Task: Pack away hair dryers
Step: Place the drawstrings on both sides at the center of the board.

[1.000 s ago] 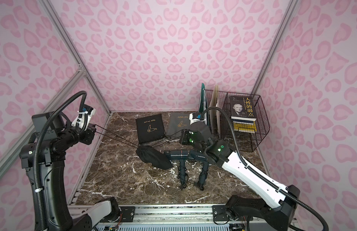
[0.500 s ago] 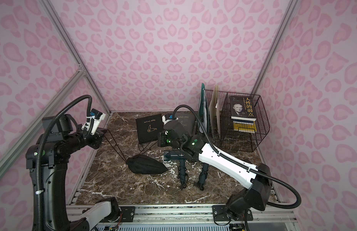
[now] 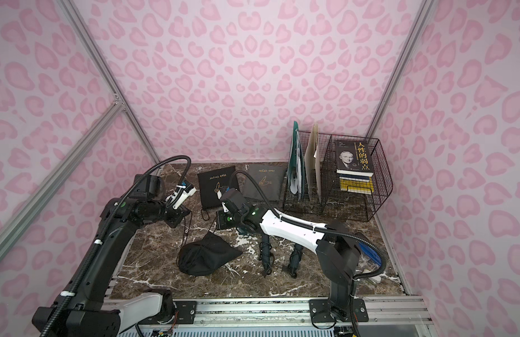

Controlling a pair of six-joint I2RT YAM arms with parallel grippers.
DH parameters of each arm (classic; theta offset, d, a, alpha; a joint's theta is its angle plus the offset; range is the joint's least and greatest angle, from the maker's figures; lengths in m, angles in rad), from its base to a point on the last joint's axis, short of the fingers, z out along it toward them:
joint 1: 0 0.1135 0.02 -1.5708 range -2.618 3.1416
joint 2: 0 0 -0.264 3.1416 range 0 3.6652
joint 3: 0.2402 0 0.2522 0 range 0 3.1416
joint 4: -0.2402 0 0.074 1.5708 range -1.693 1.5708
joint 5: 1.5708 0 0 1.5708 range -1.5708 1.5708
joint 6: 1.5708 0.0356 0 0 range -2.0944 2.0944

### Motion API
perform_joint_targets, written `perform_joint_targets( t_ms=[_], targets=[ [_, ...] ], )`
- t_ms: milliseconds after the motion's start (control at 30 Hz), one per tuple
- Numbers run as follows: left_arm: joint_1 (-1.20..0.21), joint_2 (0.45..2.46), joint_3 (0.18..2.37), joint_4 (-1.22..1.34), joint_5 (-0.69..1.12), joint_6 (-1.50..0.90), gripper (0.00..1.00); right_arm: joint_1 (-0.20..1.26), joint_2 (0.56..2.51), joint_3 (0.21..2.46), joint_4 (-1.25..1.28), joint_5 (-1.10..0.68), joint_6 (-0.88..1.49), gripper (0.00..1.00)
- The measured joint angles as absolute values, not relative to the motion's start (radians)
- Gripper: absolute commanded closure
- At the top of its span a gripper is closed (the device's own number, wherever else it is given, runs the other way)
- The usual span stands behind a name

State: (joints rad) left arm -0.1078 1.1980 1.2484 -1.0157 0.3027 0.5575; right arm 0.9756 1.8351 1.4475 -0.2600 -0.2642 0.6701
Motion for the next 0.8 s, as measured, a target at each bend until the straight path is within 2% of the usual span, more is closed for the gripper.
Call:
perform_joint_targets(
  t_ms=[67,367,433,500,600,633,800],
  targets=[
    [-0.118,1.221,1.235,-1.010,0.295,0.579,0.98,0.983,1.852,1.455,-0.268,-0.284,0.665,0.97],
    [-0.131,1.367,1.271,-0.936,0.207,0.620,0.98,1.022,1.881,1.484,-0.379,-0.343,0.618,0.65],
    [-0.131,1.394,1.292,-0.938,0.195,0.629,0.89,1.034,1.879,1.483,-0.410,-0.345,0.609,0.60],
    [-0.131,1.425,1.323,-0.956,0.191,0.647,0.70,1.044,1.864,1.475,-0.444,-0.345,0.600,0.58],
    [-0.131,1.459,1.365,-1.001,0.197,0.663,0.46,1.055,1.831,1.457,-0.487,-0.345,0.584,0.57],
    [-0.131,1.468,1.378,-1.021,0.203,0.675,0.41,1.060,1.821,1.449,-0.496,-0.348,0.581,0.57],
    [-0.131,1.526,1.482,-1.156,0.257,0.714,0.36,1.092,1.798,1.420,-0.534,-0.395,0.548,0.57]
  ],
)
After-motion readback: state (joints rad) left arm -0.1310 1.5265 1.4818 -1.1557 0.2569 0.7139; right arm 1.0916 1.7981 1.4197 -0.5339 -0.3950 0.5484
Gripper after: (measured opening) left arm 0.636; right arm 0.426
